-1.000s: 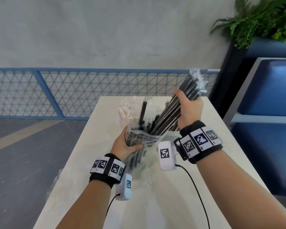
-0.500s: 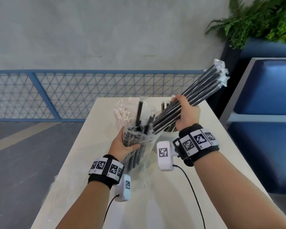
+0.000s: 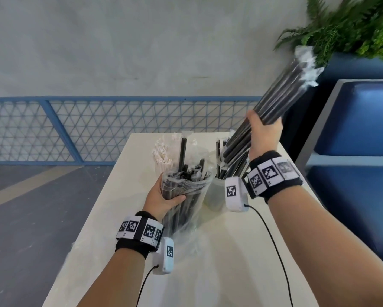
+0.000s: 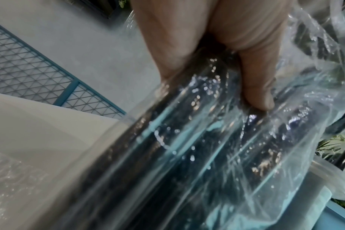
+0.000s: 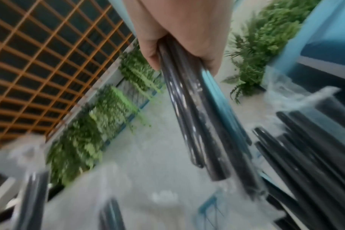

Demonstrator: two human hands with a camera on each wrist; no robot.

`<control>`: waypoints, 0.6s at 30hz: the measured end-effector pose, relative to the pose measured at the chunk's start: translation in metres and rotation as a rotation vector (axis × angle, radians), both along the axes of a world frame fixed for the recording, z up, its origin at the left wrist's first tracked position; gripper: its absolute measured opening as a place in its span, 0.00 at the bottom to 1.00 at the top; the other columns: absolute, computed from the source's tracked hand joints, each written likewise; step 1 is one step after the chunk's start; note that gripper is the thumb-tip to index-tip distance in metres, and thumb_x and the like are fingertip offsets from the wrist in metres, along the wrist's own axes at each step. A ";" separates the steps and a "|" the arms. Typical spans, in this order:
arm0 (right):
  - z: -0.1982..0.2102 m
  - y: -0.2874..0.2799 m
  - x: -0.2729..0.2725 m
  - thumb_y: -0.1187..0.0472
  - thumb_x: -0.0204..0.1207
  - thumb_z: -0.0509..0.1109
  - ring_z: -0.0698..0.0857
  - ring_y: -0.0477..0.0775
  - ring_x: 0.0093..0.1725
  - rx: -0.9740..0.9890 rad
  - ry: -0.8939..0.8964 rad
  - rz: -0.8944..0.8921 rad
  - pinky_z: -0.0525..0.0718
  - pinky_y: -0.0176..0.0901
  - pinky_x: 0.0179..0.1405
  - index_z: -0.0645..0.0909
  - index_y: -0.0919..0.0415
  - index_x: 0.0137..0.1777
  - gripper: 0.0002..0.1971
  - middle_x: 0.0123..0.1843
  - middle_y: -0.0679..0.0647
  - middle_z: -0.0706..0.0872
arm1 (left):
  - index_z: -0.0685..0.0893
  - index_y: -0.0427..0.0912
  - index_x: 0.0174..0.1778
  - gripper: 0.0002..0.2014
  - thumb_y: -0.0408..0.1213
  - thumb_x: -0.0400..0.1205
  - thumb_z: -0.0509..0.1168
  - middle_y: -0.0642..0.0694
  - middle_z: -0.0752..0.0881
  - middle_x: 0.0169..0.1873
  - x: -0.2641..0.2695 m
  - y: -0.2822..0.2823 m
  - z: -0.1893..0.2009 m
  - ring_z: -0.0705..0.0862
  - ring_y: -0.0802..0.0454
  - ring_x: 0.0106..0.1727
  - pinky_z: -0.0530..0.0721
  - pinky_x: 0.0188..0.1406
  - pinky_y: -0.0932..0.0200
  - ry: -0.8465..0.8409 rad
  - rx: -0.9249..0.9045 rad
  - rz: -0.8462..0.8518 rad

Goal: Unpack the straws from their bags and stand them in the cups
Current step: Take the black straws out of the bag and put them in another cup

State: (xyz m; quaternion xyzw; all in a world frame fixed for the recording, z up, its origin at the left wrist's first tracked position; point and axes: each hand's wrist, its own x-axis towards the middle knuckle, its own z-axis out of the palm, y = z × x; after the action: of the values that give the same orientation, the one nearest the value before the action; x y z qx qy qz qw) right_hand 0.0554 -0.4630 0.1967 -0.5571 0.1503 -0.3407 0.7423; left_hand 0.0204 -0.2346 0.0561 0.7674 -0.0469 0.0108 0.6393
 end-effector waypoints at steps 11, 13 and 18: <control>-0.059 0.024 -0.009 0.64 0.66 0.79 0.83 0.48 0.43 -0.254 0.096 0.109 0.83 0.41 0.48 0.78 0.60 0.53 0.18 0.43 0.49 0.84 | 0.75 0.40 0.67 0.33 0.21 0.66 0.76 0.51 0.87 0.50 -0.002 0.003 -0.006 0.86 0.51 0.55 0.81 0.65 0.48 0.028 -0.051 0.001; -0.058 0.025 -0.010 0.64 0.66 0.79 0.82 0.45 0.44 -0.281 0.072 0.106 0.82 0.39 0.53 0.77 0.60 0.55 0.20 0.45 0.48 0.83 | 0.75 0.42 0.66 0.33 0.21 0.66 0.76 0.52 0.87 0.51 -0.002 0.003 -0.006 0.86 0.52 0.56 0.81 0.64 0.50 0.023 -0.060 -0.008; -0.048 0.038 -0.030 0.55 0.67 0.77 0.71 0.51 0.66 -0.805 -0.132 -0.193 0.66 0.35 0.71 0.75 0.62 0.63 0.25 0.65 0.59 0.74 | 0.75 0.47 0.64 0.32 0.21 0.67 0.75 0.54 0.87 0.50 -0.005 0.004 -0.006 0.86 0.67 0.50 0.83 0.60 0.61 0.008 -0.086 -0.037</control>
State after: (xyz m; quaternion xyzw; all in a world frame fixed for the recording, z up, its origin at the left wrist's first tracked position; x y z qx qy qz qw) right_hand 0.0252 -0.4251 0.1483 -0.7630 0.0087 -0.4755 0.4379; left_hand 0.0155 -0.2303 0.0501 0.7384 -0.0581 -0.0022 0.6719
